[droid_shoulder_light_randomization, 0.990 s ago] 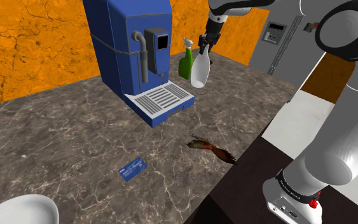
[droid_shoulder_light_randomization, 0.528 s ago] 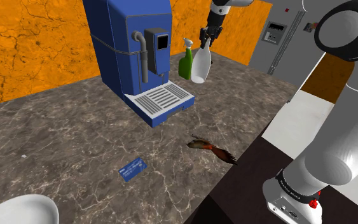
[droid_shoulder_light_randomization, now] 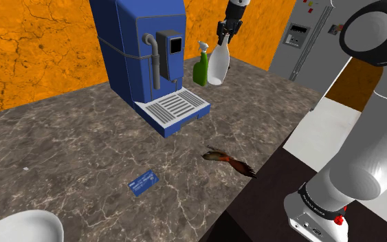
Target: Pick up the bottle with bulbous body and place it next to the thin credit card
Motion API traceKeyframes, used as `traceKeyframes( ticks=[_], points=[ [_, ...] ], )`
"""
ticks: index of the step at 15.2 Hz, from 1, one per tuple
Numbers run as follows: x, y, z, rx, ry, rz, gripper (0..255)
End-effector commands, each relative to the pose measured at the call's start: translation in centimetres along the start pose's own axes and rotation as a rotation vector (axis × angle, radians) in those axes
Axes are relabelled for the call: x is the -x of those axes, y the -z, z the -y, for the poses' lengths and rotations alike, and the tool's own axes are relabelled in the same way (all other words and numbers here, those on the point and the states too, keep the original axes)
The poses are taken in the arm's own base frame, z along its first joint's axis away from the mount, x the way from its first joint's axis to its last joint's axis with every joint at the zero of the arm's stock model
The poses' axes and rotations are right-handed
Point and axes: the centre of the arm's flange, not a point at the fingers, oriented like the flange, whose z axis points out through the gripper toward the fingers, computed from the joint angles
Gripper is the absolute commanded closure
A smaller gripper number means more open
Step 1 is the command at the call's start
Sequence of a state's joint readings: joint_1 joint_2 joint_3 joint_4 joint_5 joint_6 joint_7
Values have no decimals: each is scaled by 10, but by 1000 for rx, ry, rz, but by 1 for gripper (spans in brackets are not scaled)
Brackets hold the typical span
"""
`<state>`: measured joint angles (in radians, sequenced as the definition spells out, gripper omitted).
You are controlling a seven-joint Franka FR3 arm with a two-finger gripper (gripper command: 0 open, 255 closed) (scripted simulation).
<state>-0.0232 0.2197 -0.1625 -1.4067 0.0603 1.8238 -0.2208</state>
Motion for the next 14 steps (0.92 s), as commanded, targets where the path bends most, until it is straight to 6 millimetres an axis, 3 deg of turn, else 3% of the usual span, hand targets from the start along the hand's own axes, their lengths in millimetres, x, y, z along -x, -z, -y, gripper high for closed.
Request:
traceKeyframes(
  ticks=[1,14],
  points=[
    [11,5,17,0,0,0,255],
    [105,28,159,0,0,0,255]
  ],
)
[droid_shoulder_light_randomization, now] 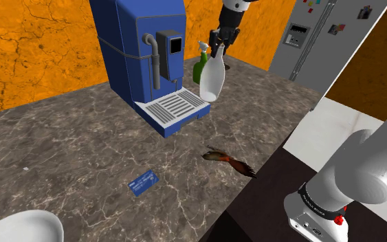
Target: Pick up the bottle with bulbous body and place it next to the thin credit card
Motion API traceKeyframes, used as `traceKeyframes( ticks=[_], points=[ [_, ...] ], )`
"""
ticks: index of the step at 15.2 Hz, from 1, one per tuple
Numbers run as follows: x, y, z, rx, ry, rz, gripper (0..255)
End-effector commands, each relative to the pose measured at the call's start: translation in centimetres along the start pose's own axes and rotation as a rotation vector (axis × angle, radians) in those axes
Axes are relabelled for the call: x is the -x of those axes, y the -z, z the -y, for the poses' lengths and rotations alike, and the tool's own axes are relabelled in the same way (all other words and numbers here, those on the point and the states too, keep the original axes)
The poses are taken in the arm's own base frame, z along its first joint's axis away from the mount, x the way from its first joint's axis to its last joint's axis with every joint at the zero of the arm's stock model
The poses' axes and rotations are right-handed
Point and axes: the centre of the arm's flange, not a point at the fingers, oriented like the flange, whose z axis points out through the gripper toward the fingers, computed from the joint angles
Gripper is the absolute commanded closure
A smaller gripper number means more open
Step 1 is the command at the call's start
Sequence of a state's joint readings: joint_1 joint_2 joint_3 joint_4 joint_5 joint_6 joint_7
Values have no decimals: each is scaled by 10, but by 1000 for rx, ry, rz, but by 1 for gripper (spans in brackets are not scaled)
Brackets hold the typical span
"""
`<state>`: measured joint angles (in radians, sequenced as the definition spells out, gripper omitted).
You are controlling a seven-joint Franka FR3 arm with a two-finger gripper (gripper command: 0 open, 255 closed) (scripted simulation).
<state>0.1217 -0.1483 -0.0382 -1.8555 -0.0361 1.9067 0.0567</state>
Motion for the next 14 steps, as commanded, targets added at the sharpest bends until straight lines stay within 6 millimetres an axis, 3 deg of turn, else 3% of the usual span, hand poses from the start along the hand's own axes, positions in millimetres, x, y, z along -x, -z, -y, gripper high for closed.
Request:
traceKeyframes(
  ticks=[1,14],
  points=[
    [16,6,24,1,-2,-1,255],
    [110,28,166,1,-2,-1,255]
  ],
)
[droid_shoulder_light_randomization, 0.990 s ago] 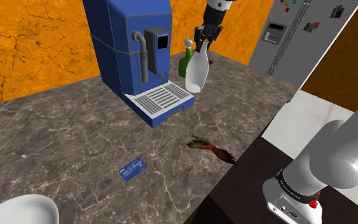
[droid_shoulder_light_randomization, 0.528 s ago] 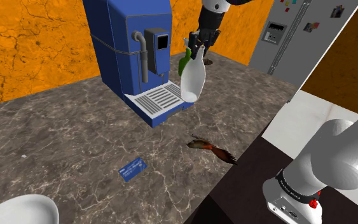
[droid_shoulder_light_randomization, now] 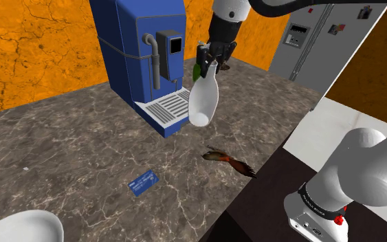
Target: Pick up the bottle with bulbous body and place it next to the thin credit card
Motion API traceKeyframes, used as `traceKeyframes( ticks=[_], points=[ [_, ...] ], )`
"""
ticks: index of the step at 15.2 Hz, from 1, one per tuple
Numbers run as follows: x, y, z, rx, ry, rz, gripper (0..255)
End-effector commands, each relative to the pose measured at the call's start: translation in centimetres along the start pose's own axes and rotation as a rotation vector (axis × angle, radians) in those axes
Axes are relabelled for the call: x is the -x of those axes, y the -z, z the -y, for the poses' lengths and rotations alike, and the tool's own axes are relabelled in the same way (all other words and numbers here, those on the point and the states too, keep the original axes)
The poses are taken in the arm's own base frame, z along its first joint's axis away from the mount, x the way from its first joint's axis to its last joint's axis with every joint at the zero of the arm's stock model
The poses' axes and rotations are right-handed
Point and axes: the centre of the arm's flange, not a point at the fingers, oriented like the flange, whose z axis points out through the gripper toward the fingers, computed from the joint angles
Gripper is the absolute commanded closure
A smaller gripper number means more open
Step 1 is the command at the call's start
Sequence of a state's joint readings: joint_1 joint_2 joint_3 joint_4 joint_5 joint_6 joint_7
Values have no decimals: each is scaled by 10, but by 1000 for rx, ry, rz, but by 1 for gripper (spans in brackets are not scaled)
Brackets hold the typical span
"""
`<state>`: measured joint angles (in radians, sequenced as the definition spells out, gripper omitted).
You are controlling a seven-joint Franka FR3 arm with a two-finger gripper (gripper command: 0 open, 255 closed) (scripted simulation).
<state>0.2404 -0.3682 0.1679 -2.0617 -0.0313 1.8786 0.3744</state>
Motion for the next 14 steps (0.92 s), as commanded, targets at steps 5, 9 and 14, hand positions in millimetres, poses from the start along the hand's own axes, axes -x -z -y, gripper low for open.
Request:
traceKeyframes(
  ticks=[5,9,14],
  points=[
    [42,11,66,0,-2,-1,255],
    [71,18,110,0,-2,-1,255],
    [107,26,165,0,-2,-1,255]
  ],
)
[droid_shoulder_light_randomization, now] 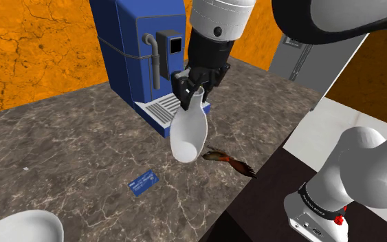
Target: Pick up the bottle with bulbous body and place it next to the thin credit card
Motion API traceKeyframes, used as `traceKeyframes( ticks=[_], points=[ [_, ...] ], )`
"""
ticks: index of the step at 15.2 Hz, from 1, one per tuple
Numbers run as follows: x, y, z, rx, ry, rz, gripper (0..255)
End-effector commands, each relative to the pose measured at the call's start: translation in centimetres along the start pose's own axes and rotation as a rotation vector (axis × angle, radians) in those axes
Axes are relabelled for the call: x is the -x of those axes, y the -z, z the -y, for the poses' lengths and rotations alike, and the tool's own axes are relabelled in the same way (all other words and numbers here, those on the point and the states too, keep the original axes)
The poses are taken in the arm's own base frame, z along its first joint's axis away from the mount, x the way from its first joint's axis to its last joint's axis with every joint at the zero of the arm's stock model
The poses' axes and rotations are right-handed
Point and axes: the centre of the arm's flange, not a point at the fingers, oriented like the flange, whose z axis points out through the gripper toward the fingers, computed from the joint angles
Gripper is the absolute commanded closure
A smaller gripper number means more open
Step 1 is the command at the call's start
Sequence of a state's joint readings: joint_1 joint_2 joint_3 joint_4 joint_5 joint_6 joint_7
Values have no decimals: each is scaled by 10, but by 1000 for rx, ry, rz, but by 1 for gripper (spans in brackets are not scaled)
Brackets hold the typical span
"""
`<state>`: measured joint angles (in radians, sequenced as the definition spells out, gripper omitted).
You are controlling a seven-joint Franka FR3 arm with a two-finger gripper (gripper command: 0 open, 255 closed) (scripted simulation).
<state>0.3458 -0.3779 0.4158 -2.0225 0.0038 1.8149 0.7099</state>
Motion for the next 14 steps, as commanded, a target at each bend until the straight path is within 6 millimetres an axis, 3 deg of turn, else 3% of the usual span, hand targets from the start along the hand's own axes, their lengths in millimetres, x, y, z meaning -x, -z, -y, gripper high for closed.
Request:
traceKeyframes(
  ticks=[1,14],
  points=[
    [17,2,23,0,-2,0,255],
    [111,24,165,0,-2,0,255]
  ],
)
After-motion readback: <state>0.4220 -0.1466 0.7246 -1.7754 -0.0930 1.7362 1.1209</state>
